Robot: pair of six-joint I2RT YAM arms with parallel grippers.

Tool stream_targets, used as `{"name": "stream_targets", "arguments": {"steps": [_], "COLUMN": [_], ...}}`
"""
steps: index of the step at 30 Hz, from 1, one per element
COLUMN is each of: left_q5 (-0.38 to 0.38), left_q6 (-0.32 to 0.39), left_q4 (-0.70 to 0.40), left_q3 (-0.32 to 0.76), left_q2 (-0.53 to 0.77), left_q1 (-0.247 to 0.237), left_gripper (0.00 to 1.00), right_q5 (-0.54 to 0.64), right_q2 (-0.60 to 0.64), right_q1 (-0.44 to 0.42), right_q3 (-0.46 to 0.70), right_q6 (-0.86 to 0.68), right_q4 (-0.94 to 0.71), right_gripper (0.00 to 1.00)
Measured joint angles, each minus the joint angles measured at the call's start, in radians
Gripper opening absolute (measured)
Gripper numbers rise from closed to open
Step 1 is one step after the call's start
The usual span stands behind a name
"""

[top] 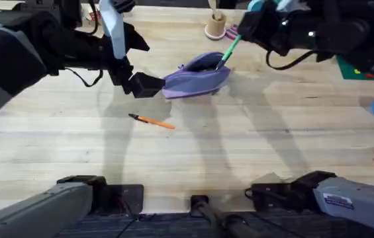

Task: Unzip the bag, pick up the pens from the table one at a time and place them inside, then zip the bag closed.

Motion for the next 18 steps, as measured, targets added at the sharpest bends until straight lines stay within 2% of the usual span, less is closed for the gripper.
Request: {"name": "stream_targets", "arguments": {"steps": [4,12,18], "left_q5": [0.000,0.000,0.000], "left_q6": [0.000,0.000,0.000], "left_q4": [0.000,0.000,0.000], "left_q3": [0.000,0.000,0.000], "left_q2": [0.000,0.000,0.000], "left_q1": [0.000,0.000,0.000], "left_gripper": [0.993,0.994,0.993], "right_q5": [-0.004,-0.008,-0.097], "right_q2": [0.000,0.000,0.019], "right_q1": [0.037,0.039,0.044], "right_q3": [0.000,0.000,0.000], "right_q6": [-0.211,-0.656,-1.001], "right_q4": [0.042,0.146,0.165], "right_gripper": [0.031,0.031,0.031]}}
